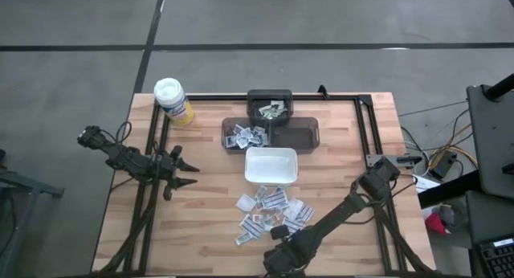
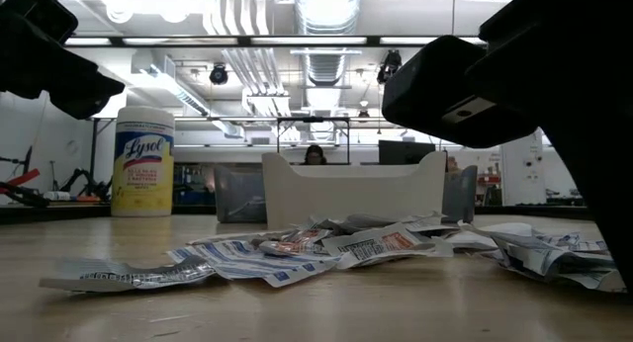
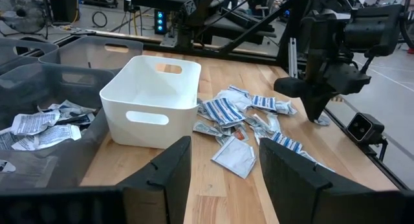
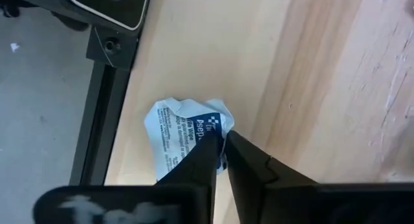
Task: Pick & Place First Aid Supplies
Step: Put the alcohol pad into the left black bin
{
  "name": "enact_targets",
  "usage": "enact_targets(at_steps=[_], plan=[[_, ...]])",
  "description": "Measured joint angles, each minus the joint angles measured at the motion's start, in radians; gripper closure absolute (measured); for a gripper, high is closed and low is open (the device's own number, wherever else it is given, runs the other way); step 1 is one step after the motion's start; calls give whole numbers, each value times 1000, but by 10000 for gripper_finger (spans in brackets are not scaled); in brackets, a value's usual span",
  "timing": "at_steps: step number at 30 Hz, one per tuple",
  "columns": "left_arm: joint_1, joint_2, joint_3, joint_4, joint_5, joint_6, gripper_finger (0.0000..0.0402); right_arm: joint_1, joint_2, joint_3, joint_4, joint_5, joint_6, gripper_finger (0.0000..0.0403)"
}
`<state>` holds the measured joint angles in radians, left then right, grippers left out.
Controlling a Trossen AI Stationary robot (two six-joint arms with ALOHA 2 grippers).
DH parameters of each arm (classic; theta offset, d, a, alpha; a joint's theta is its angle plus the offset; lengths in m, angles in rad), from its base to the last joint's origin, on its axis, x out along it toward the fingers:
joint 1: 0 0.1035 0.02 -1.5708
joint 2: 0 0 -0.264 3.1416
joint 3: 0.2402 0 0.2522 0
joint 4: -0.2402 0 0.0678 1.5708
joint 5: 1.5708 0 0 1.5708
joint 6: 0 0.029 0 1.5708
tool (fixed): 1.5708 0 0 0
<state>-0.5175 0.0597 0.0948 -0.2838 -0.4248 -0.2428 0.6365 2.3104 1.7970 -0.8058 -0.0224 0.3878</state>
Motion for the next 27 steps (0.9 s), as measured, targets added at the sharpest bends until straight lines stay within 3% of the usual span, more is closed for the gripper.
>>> enact_targets(at_steps=[17,27], plan=[[0,0,0,0,0,0,225,-25,-10,-4,-14,27,-3,394],[0,0,0,1,0,0,225,-50,-164,15,-118,32,3,394]])
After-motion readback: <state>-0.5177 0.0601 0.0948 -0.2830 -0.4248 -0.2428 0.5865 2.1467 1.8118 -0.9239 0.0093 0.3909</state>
